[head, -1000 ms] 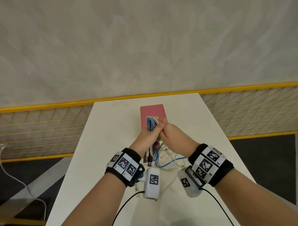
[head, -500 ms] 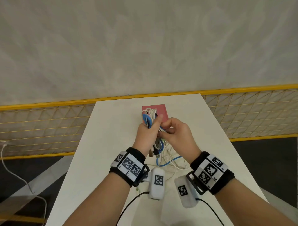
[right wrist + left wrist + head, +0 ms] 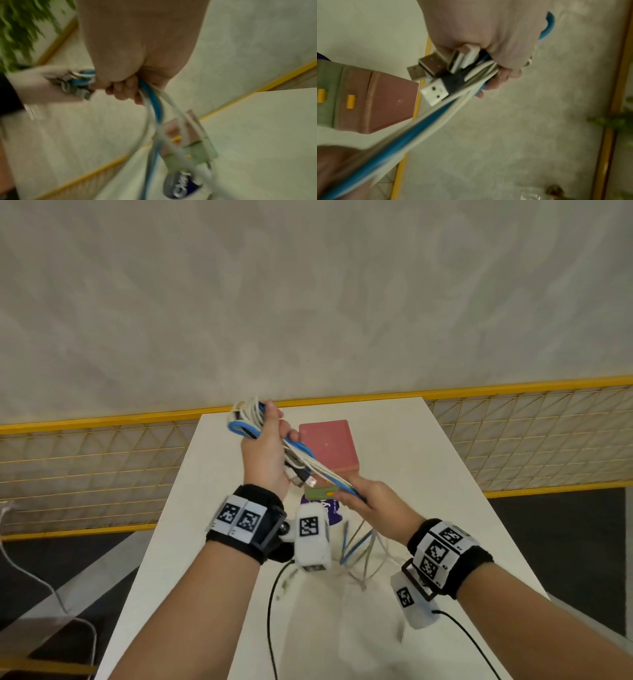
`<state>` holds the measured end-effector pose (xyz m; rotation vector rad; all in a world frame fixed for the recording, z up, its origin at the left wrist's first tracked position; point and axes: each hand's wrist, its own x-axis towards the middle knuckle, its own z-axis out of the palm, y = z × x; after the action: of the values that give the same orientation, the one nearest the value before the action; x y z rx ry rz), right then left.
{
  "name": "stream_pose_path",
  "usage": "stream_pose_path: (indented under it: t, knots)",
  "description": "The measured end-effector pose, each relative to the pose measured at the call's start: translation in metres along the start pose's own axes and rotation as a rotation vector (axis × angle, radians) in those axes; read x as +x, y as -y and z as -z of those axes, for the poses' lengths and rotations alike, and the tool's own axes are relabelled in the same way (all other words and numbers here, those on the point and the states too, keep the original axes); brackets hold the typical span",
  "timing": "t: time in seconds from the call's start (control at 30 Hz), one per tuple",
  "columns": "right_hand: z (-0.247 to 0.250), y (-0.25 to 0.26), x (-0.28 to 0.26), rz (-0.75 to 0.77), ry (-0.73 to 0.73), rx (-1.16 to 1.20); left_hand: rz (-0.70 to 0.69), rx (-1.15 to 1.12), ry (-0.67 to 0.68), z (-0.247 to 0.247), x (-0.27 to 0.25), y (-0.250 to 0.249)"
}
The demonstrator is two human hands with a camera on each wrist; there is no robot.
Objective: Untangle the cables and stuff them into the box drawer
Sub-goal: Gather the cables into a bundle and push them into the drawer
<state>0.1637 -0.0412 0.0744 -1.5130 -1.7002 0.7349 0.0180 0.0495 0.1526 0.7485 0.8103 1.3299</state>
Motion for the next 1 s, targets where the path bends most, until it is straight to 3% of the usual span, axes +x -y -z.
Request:
stream_pose_path:
  t: [0.13, 0.3, 0.4, 0.47, 0.57, 0.7, 0.83, 1.0]
  knots:
    - [0.008, -0.018, 0.000, -0.093, 0.166, -0.210, -0.038, 0.086, 0.016, 0.010, -0.001, -0.011]
    - [-0.001, 0.022, 0.021, -0.026, 0.157, 0.028, -0.117, 0.270, 0.120, 0.006, -0.015, -0.007]
    - [-0.019, 0.032, 0.030, -0.053, 0.159, 0.153, -0.083, 0.206, 0.268, 0.000, -0.022, -0.009]
    - [-0.018, 0.016, 0.030, -0.015, 0.144, 0.001, -0.040, 0.199, 0.396, 0.005, -0.021, -0.016]
    - [-0.002, -0.001, 0.033, -0.060, 0.146, -0.200, 0.002, 0.417, 0.530, 0.019, -0.017, -0.022]
    - [0.023, 0.007, 0.050, -0.083, 0.048, -0.404, 0.153, 0.745, 0.492, 0.032, -0.017, -0.005]
    - [0.022, 0.018, 0.053, -0.063, -0.022, -0.422, 0.164, 0.841, 0.400, 0.036, -0.015, 0.011]
    - [0.020, 0.031, 0.054, 0.050, 0.068, -0.417, 0.179, 0.911, 0.486, 0.031, -0.024, 0.025]
